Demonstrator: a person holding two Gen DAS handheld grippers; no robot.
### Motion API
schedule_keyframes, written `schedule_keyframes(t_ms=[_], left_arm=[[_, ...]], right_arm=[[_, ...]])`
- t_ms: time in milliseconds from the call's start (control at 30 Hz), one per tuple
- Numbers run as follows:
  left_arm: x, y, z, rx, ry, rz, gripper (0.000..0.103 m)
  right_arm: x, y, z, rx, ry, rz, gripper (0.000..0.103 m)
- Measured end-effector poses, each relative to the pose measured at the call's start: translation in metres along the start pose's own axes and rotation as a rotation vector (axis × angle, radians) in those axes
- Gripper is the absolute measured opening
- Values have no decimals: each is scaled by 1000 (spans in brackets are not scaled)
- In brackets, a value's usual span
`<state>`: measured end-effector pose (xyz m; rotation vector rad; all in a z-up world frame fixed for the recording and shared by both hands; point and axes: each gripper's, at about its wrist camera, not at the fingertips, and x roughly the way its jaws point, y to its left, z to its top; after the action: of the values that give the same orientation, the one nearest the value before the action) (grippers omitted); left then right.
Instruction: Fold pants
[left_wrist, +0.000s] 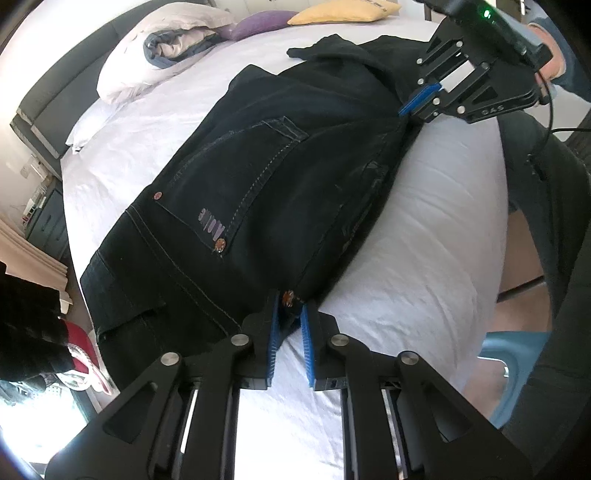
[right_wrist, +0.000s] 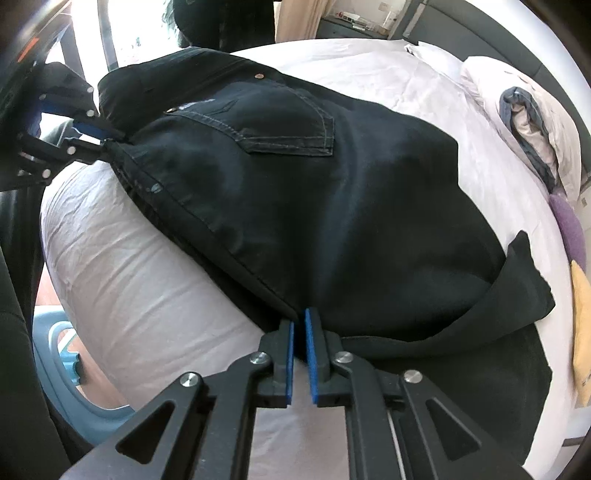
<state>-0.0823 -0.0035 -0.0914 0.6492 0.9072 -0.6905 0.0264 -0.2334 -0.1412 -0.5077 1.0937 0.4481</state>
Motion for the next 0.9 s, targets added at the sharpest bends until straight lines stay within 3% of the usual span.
schedule_keyframes(t_ms=[167,333,467,600,700,767,900], left_arm=[[-31,15,-2,-88,4,-74,15],[-57,49,41,-284,-152,-87,15],[-18,66,81,-392,-206,-114,15],[53,68,73,-457,-45,-133,15],[61,64,46,-445,-59,-117,15],[54,69,34,-485,-66,-128,15],[49,76,26,-528,-68,-131,15]], right_arm=[[-1,7,-1,-2,-14,-50,11],[3,15,-11,35,-47,-84,11],[1,13,-18,88,-63,-88,13],[-4,8,-27,139,-77,-75,26],[-15,-5,-35,197,-45,1,48],[-29,-17,-36,265,-61,44,48],[-64,-58,-15,488,-254,197,48]])
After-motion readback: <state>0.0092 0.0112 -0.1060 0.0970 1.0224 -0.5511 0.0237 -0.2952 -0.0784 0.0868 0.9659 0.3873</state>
